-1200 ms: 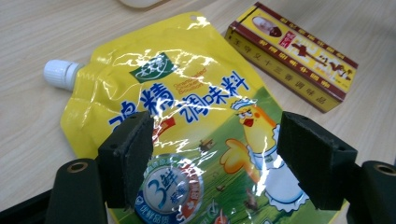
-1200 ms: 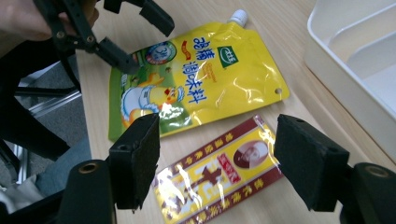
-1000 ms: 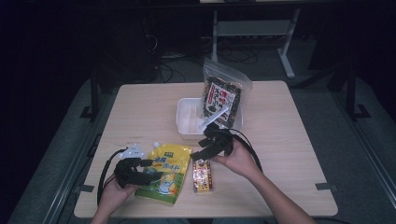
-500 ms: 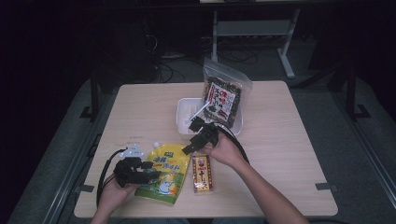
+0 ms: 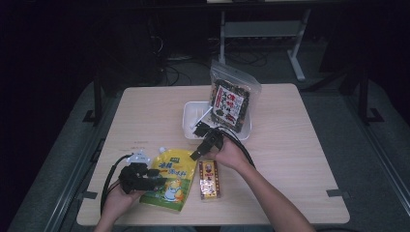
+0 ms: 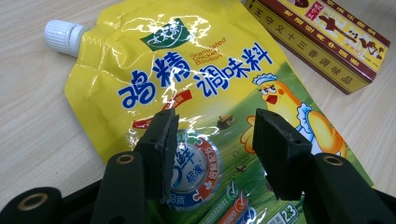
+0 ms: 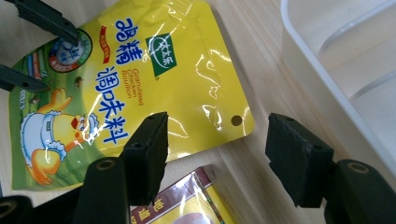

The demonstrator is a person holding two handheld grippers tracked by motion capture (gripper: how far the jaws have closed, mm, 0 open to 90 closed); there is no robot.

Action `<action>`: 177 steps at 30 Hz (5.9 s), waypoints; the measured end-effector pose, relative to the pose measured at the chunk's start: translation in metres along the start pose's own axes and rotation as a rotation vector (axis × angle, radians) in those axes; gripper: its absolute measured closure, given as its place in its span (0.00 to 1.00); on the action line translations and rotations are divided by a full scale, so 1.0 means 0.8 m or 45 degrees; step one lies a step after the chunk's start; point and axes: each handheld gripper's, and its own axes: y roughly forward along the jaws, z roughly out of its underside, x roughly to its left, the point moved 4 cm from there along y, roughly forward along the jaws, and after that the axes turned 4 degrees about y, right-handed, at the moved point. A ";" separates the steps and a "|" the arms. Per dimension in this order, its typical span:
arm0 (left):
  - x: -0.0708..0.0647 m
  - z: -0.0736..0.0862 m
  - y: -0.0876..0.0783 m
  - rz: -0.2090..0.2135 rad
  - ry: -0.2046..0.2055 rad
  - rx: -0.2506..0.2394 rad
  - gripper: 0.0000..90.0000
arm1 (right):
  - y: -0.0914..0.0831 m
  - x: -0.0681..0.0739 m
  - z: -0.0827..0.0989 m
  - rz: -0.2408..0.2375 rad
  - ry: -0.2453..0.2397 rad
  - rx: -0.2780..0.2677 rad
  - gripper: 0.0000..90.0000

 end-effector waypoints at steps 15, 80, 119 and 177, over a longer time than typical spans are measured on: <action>0.000 0.002 0.004 0.011 0.006 0.014 0.55 | 0.015 -0.006 -0.002 -0.029 0.002 0.015 0.41; 0.023 0.003 -0.014 -0.054 -0.154 -0.120 0.22 | -0.035 0.031 0.003 -0.024 -0.140 -0.135 1.00; 0.013 -0.006 -0.014 0.388 -0.171 -0.285 0.86 | -0.133 0.060 0.011 -0.015 -0.274 -0.269 0.95; 0.014 -0.009 -0.031 0.229 -0.095 -0.311 0.57 | -0.122 0.094 -0.026 -0.282 -0.201 -0.038 0.99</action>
